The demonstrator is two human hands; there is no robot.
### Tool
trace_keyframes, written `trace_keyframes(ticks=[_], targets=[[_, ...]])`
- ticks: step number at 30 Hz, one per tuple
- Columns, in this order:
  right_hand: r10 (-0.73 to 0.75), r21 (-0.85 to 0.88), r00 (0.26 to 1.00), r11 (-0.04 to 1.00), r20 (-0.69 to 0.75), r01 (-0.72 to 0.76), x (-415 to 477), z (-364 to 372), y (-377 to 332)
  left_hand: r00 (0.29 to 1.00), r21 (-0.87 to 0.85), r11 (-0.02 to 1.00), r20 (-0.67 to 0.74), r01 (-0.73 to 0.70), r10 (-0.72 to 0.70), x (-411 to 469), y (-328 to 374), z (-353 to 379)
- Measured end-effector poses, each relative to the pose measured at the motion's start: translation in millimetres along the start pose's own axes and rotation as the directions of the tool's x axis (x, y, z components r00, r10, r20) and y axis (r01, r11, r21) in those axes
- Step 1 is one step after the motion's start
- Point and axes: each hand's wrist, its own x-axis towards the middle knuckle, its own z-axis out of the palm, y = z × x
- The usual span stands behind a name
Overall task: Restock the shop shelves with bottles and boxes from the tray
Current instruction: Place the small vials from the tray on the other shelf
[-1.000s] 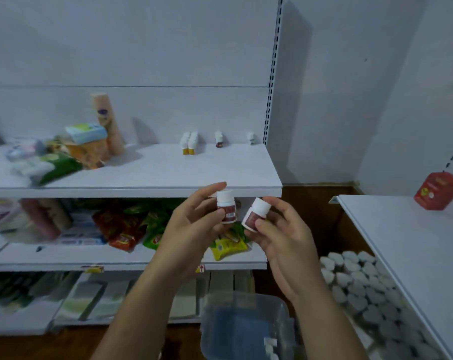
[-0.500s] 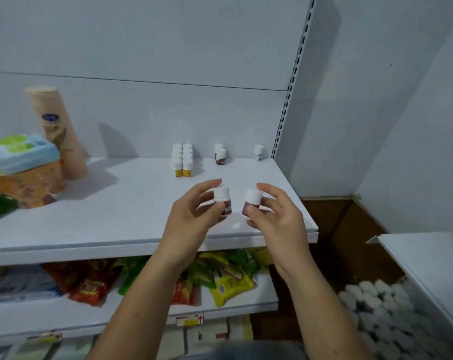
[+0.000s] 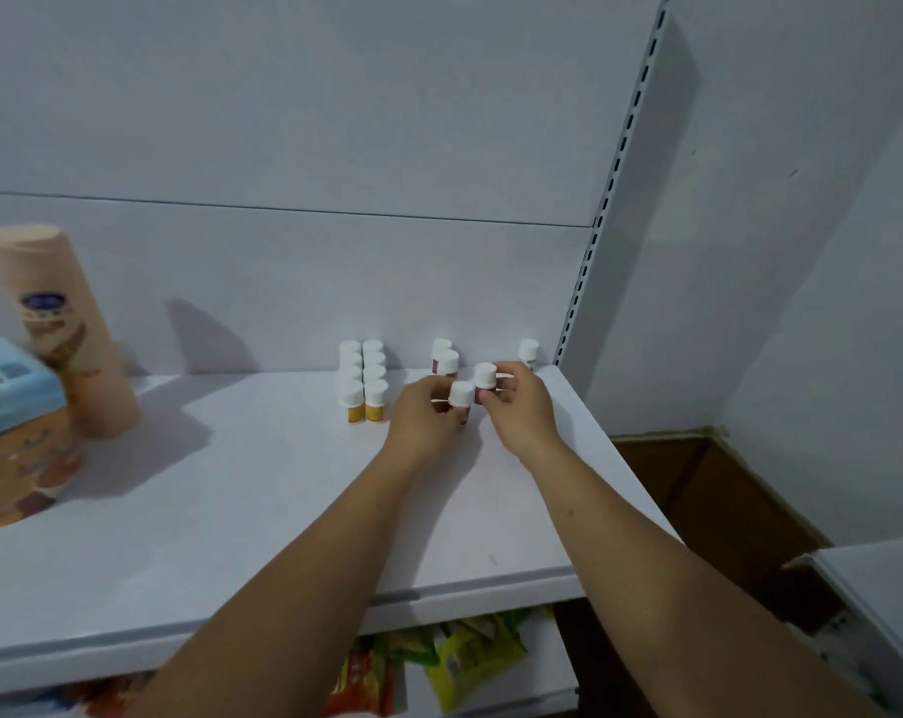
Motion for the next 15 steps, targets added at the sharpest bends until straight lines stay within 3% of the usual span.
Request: trace_keyframes(ticks=[4, 7, 15], targets=[[0.018, -0.034, 1.0, 0.999, 0.017, -0.017, 30.9, 11.7, 17.0, 0.988, -0.083, 0.995, -0.136, 0.061, -0.072, 2.3, -1.4, 17.4], [-0.013, 0.015, 0.999, 1.0, 0.037, 0.013, 34.9, 16.3, 19.9, 0.98, -0.172, 0.981, -0.164, 0.087, -0.115, 2.1, 1.0, 22.2], [-0.023, 0.03, 0.999, 0.999, 0.044, 0.021, 37.4, 20.8, 30.1, 0.964, -0.094, 0.994, -0.257, 0.053, -0.076, -5.1, 3.6, 30.4]])
